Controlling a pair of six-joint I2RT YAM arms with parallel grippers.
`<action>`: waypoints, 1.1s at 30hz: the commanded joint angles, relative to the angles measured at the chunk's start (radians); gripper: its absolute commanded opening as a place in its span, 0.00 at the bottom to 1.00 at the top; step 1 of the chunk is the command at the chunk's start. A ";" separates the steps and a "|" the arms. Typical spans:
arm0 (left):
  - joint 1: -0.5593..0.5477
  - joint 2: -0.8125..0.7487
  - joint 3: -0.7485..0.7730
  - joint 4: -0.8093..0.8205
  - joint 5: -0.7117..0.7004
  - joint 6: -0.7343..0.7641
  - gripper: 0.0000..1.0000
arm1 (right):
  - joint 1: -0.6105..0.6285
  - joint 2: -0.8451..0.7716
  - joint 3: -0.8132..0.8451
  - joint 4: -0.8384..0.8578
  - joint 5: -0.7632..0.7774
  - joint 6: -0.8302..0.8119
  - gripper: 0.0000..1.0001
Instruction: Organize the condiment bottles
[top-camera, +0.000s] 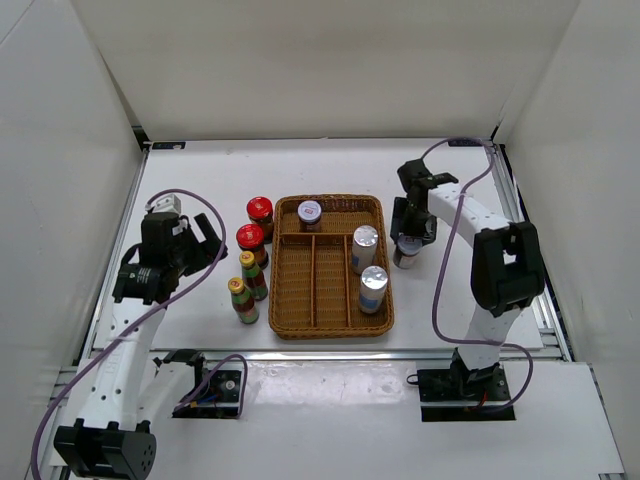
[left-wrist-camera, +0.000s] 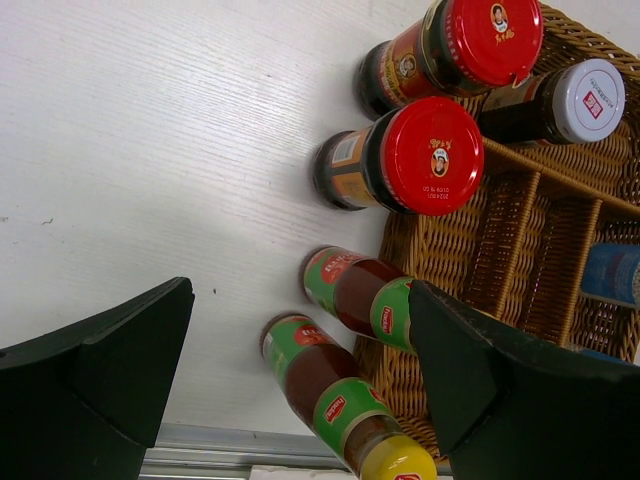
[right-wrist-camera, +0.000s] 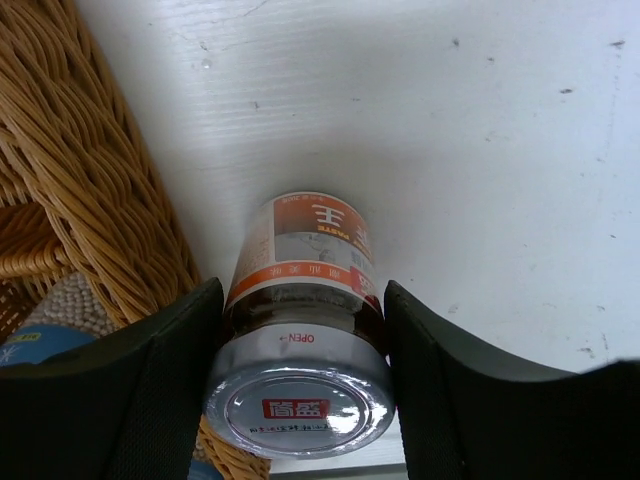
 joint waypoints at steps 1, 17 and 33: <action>0.000 -0.028 -0.006 0.007 0.008 0.007 1.00 | -0.010 -0.137 0.022 0.016 0.051 0.017 0.19; 0.000 0.012 -0.006 0.007 0.018 0.007 1.00 | 0.165 0.116 0.608 0.040 -0.148 -0.140 0.00; 0.000 0.030 -0.006 0.007 0.018 0.007 1.00 | 0.210 0.349 0.643 0.045 -0.121 -0.144 0.19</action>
